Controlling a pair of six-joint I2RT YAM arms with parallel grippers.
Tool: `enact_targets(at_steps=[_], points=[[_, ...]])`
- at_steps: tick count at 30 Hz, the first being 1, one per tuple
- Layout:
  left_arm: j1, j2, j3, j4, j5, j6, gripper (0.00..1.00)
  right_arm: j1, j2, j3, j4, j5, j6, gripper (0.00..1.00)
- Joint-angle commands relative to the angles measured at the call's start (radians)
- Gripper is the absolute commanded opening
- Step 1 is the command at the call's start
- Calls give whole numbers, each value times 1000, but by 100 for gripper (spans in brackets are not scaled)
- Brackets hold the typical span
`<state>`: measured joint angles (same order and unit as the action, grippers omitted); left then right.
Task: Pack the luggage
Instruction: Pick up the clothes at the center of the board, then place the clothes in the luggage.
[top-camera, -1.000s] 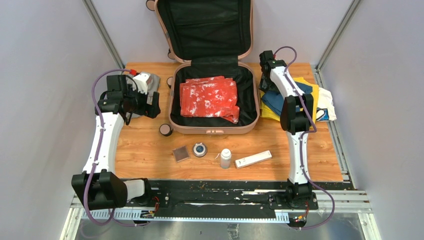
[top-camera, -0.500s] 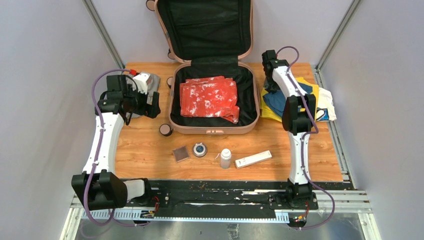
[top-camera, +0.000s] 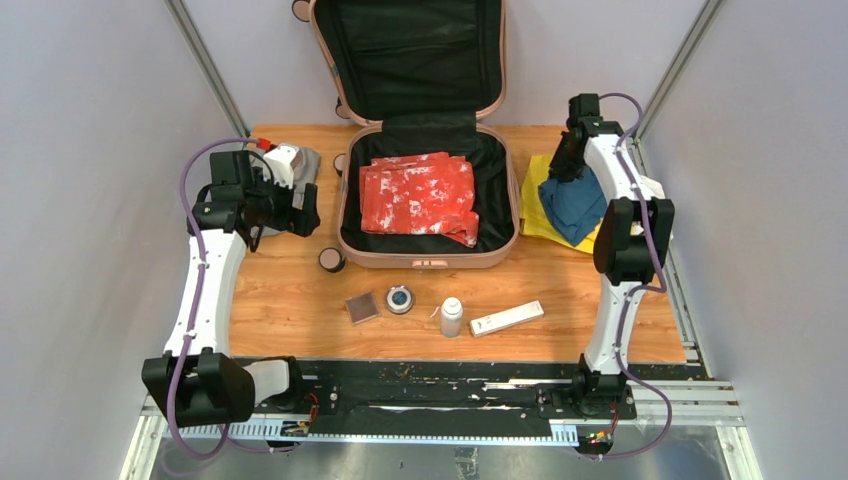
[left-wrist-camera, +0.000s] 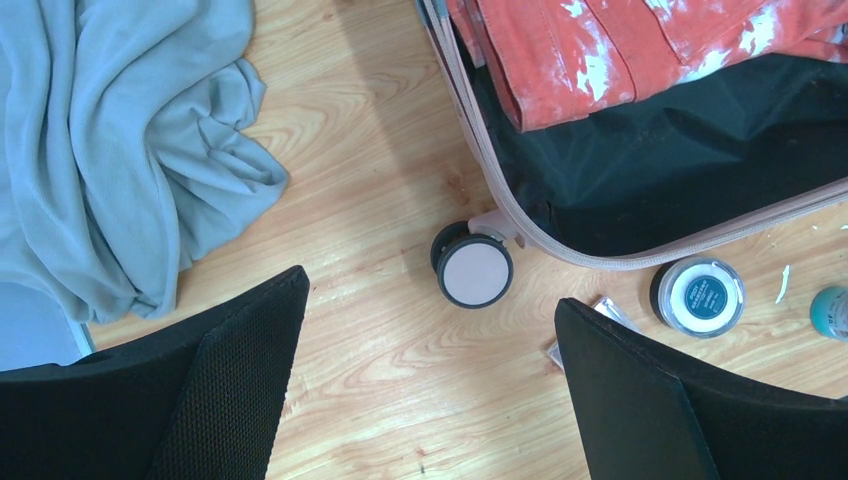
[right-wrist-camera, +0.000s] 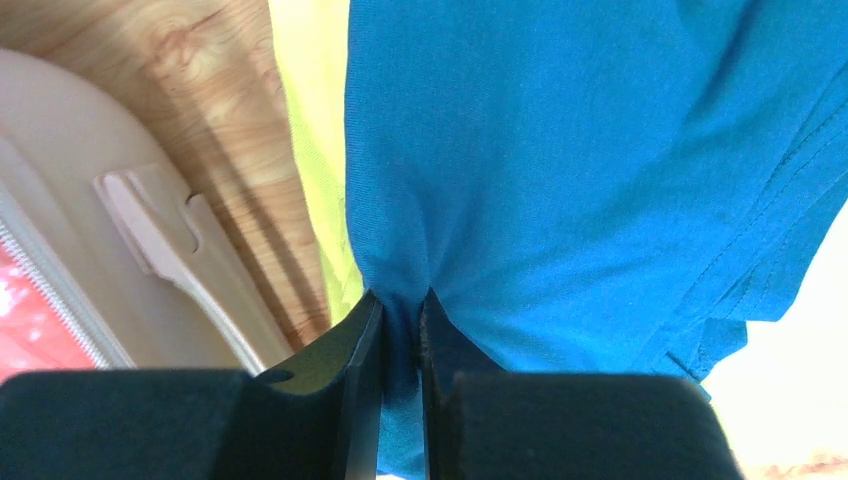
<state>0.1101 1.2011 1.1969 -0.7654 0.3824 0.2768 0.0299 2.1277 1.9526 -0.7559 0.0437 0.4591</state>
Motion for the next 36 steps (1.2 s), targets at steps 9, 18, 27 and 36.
enact_targets(at_steps=[9,18,27,36], points=[[4,-21,10,-11,-20,13,100,57,-200,-56,71,-361,-52,0],[11,48,3,-16,-110,37,100,241,-162,45,69,-377,-27,0],[16,230,-3,64,-143,-11,100,399,-35,214,77,-331,-1,0],[6,361,8,129,-59,-79,100,494,210,380,129,-366,87,0]])
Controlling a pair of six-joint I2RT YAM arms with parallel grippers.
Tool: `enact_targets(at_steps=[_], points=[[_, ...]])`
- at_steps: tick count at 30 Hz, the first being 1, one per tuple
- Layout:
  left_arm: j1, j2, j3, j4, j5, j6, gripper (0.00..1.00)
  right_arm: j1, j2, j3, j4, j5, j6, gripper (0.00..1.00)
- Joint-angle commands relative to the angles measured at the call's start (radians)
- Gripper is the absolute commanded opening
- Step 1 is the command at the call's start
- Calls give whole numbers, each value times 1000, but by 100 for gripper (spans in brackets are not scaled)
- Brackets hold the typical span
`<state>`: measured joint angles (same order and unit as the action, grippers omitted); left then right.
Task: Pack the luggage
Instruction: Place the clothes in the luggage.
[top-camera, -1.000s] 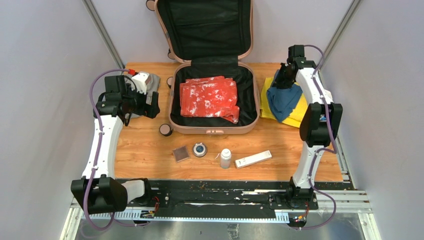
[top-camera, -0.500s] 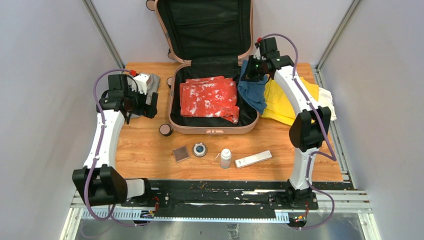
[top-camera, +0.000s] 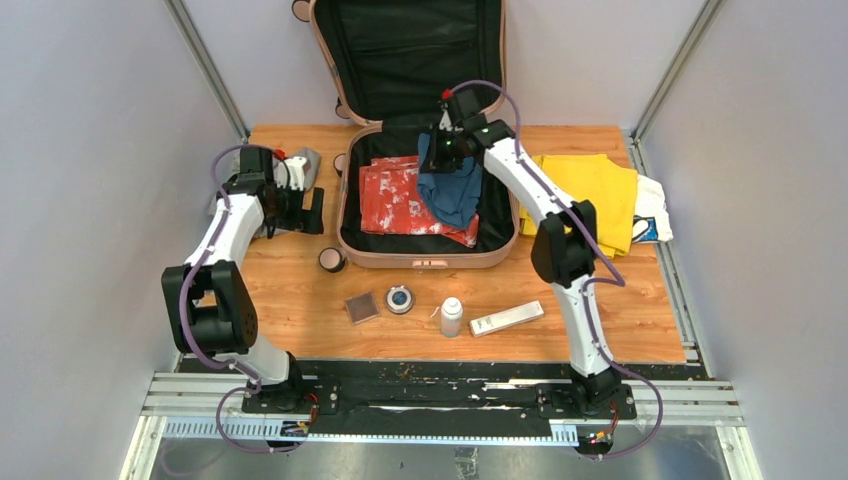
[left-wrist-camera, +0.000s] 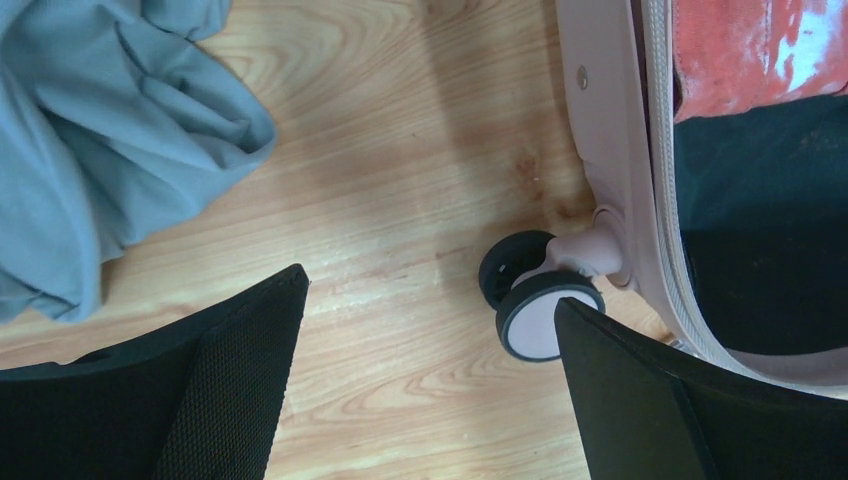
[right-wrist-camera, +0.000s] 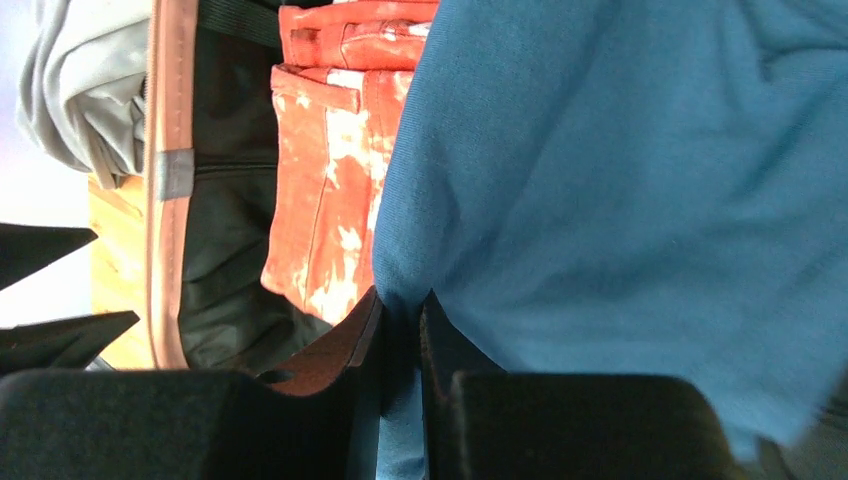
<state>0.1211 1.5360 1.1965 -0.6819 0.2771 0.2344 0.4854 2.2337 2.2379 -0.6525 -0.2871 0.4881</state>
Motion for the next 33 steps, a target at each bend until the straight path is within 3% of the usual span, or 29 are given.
enact_targets(at_steps=[1,28,31,33], points=[[-9,31,6,50,47,-37,100,46,140,124,25,-45,66,0],[-75,58,-57,126,38,-61,100,168,366,219,201,-156,138,0],[-75,50,-55,125,40,-66,100,169,387,230,206,-176,152,13],[-75,43,-52,121,40,-68,100,170,393,230,209,-193,164,37]])
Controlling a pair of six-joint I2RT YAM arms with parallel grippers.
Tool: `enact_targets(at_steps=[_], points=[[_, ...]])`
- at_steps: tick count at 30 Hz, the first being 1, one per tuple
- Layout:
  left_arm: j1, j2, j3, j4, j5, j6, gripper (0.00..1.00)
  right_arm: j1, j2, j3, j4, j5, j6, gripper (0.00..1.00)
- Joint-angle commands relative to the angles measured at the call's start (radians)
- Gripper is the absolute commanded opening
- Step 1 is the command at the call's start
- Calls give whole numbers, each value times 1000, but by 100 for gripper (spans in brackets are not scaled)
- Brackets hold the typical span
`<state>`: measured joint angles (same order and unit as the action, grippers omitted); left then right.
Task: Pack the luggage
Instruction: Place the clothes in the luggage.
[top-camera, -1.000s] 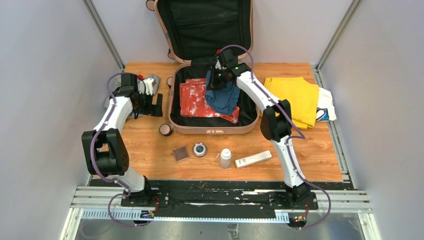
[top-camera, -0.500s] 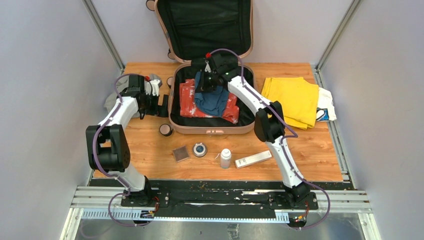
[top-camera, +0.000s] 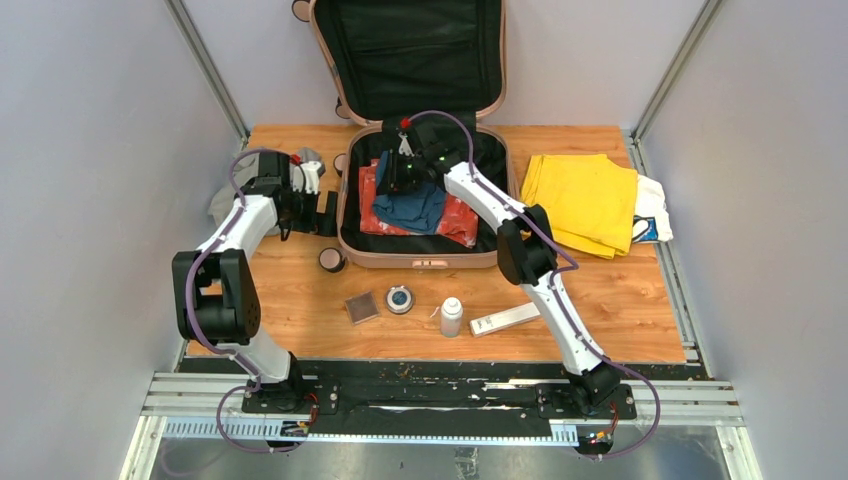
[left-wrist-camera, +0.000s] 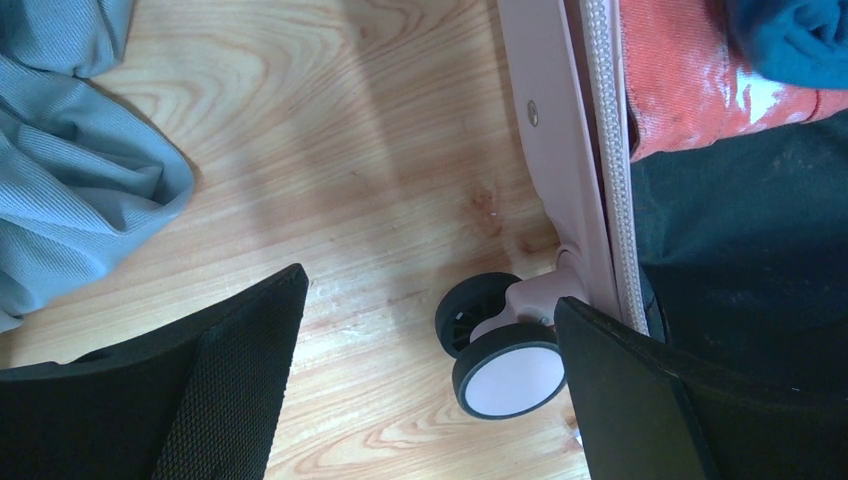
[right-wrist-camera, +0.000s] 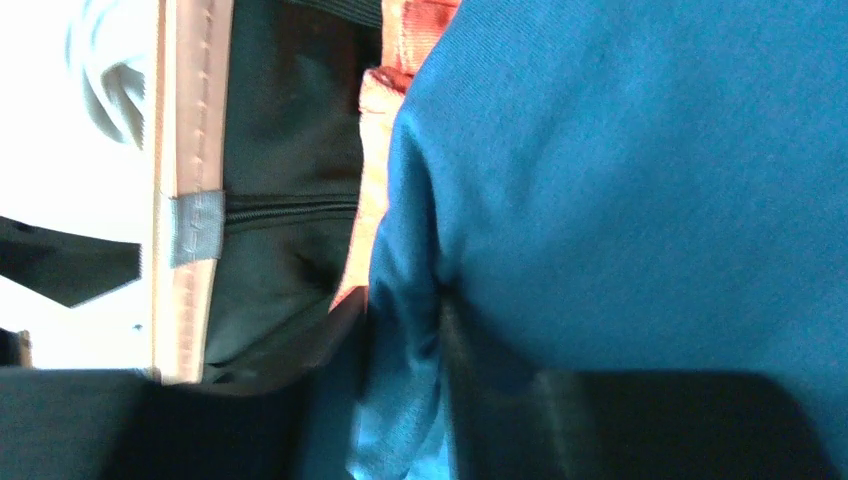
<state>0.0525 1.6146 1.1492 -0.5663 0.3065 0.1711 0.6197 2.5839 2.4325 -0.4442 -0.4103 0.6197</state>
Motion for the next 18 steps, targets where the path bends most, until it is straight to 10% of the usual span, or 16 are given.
enact_targets(at_steps=[1,5,10,18], points=[[-6,-38,-4,4,11,-5,100,36,42,33,7,-79,40,49],[-6,-56,10,-20,3,5,100,35,2,-2,58,-124,73,74],[-6,-99,12,-42,-20,26,100,27,-71,-64,109,-175,113,78],[-6,-155,34,-87,-34,45,100,20,-122,-246,234,-222,223,35]])
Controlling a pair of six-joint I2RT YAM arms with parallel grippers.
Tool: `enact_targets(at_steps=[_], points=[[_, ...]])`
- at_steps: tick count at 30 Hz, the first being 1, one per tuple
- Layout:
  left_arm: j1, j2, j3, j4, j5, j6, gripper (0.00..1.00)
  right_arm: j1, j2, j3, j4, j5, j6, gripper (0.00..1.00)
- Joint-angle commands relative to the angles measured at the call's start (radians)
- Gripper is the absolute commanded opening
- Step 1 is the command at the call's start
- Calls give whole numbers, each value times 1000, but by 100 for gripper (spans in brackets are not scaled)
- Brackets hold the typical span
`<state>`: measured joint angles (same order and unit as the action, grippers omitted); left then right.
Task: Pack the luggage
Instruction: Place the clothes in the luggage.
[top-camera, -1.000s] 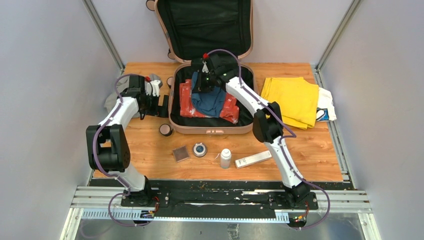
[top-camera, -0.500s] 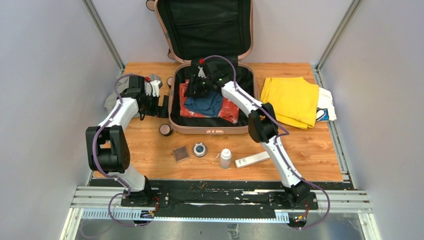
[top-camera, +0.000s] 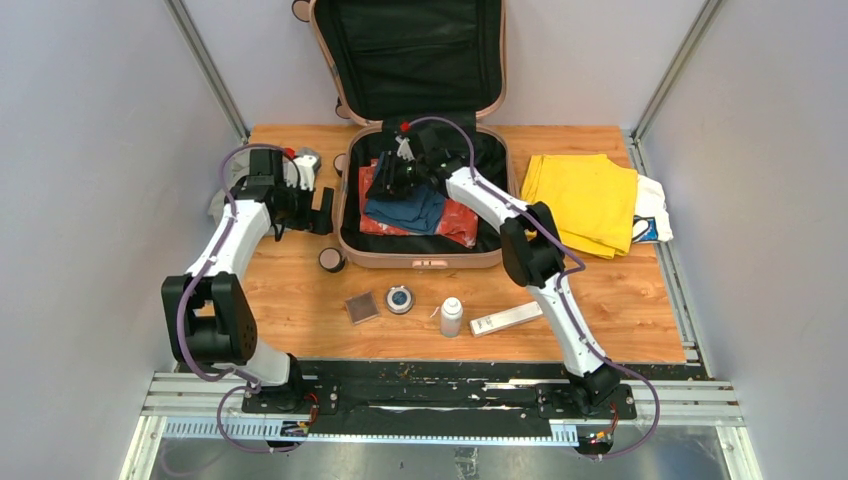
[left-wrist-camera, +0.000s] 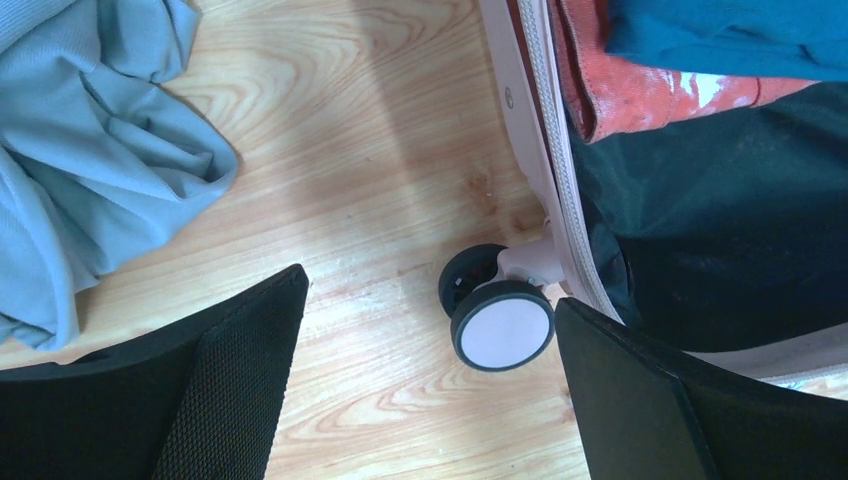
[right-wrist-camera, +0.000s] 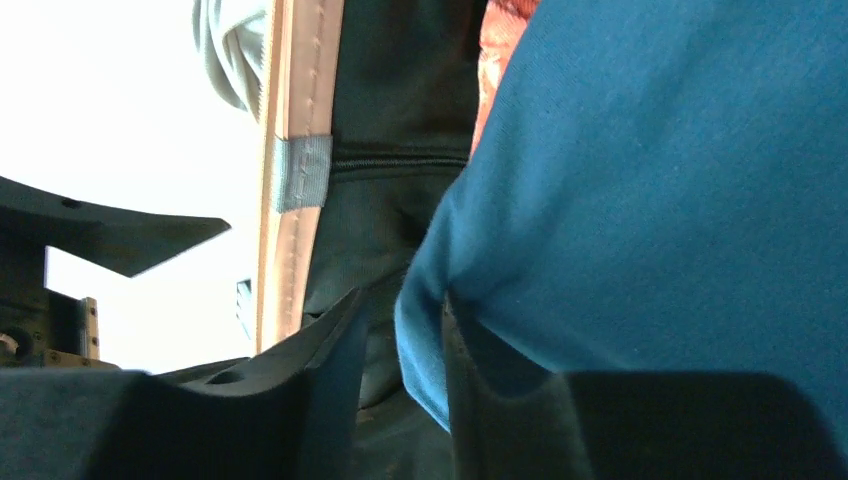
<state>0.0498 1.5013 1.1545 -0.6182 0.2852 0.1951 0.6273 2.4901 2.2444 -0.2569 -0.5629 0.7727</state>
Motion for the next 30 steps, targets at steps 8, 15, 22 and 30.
enact_targets(at_steps=[8,15,22,30], points=[[-3,-75,27,-56,-31,30,100,-9,-4,-176,45,-11,80,18],[-3,-100,20,-74,-22,36,100,-18,-31,-130,-90,42,-18,32],[25,-113,33,-117,3,62,100,-27,-138,14,-158,-38,-62,59],[54,-117,66,-168,11,102,100,-80,-391,-60,-399,214,-247,96]])
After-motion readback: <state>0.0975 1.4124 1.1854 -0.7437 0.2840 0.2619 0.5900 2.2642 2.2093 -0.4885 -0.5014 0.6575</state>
